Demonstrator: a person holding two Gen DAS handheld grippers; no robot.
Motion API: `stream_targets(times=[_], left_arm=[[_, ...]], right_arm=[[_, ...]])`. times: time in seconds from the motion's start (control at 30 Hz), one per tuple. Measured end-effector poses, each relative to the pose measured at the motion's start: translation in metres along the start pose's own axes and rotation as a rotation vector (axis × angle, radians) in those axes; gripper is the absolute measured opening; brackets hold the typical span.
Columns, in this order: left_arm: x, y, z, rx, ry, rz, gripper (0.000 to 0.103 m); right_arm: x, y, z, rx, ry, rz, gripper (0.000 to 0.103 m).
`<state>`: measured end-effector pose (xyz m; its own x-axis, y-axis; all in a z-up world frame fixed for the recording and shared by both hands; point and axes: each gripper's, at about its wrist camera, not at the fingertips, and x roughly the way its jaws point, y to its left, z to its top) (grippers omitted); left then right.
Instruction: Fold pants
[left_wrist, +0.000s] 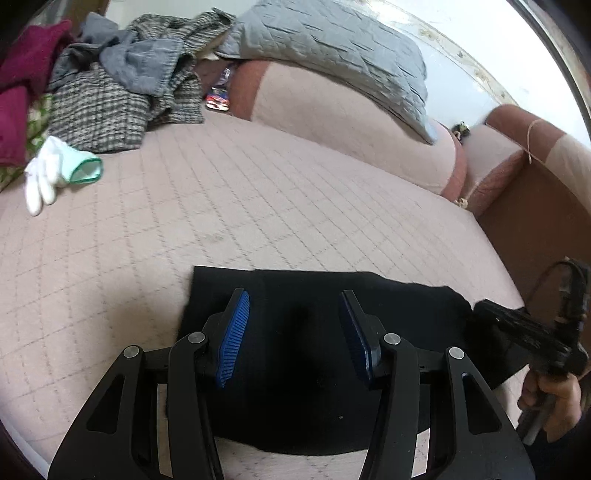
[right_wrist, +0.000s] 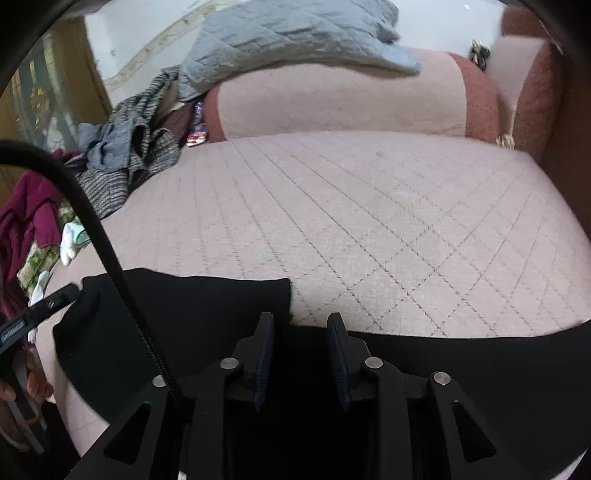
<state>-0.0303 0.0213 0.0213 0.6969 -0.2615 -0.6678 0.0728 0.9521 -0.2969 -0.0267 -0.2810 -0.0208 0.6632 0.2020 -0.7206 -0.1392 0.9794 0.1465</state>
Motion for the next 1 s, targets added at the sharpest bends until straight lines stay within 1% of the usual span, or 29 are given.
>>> stream_targets(times=[0.07,0.13,0.17,0.23,0.3,0.37,0.4,0.47,0.5,0.53,0.6,0.63,0.67,0.73,0.8,0.87,0.93,0.97,1.0], left_arm=[[0.000,0.009,0.001,-0.040,0.001,-0.004,0.050],[0.003,0.015,0.003,-0.078,0.009,-0.001,0.050],[0.005,0.016,0.005,-0.088,0.009,0.003,0.050],[0.010,0.022,0.008,-0.102,0.006,0.030,0.050],[0.018,0.024,0.009,-0.104,0.025,0.069,0.050],[0.030,0.028,0.008,-0.113,0.059,0.094,0.050],[0.034,0.030,0.007,-0.117,0.071,0.100,0.050],[0.037,0.033,0.006,-0.123,0.080,0.102,0.050],[0.035,0.033,0.006,-0.126,0.079,0.102,0.050],[0.032,0.033,0.007,-0.127,0.070,0.101,0.050],[0.021,0.030,0.010,-0.126,0.037,0.098,0.050],[0.017,0.028,0.011,-0.126,0.022,0.087,0.050],[0.010,0.025,0.012,-0.124,0.004,0.062,0.050],[0.001,0.014,0.013,-0.108,-0.014,0.010,0.050],[-0.005,-0.001,0.007,-0.062,-0.015,-0.022,0.050],[-0.004,-0.012,-0.001,-0.023,0.005,-0.033,0.050],[0.004,-0.021,-0.015,0.011,0.067,-0.045,0.050],[0.012,-0.024,-0.022,0.019,0.116,-0.058,0.050],[0.018,-0.027,-0.028,0.019,0.145,-0.059,0.050]], right_arm=[[-0.008,0.011,-0.003,-0.033,-0.016,0.054,0.027],[-0.006,0.030,0.001,-0.075,-0.029,0.123,0.028],[-0.003,0.039,0.003,-0.096,-0.032,0.132,0.031],[0.009,0.060,0.009,-0.137,-0.030,0.133,0.031],[0.024,0.079,0.017,-0.129,-0.022,0.171,0.032],[0.041,0.096,0.023,-0.105,-0.005,0.230,0.032],[0.057,0.107,0.025,-0.109,0.019,0.227,0.032],[0.080,0.118,0.021,-0.138,0.064,0.144,0.032],[0.095,0.123,0.018,-0.167,0.087,0.089,0.032],[0.096,0.124,0.019,-0.169,0.088,0.082,0.032],[0.084,0.118,0.023,-0.151,0.065,0.074,0.032],[0.073,0.111,0.022,-0.152,0.060,0.044,0.032],[0.066,0.104,0.020,-0.149,0.061,0.038,0.032],[0.039,0.083,0.006,-0.114,0.034,0.069,0.032],[0.020,0.066,-0.012,-0.088,0.016,0.098,0.045],[0.002,0.054,-0.036,-0.092,0.014,0.111,0.046],[-0.010,0.048,-0.058,-0.145,0.019,0.081,0.046],[-0.013,0.044,-0.066,-0.175,0.027,0.058,0.047],[-0.015,0.040,-0.071,-0.192,0.030,0.042,0.047]])
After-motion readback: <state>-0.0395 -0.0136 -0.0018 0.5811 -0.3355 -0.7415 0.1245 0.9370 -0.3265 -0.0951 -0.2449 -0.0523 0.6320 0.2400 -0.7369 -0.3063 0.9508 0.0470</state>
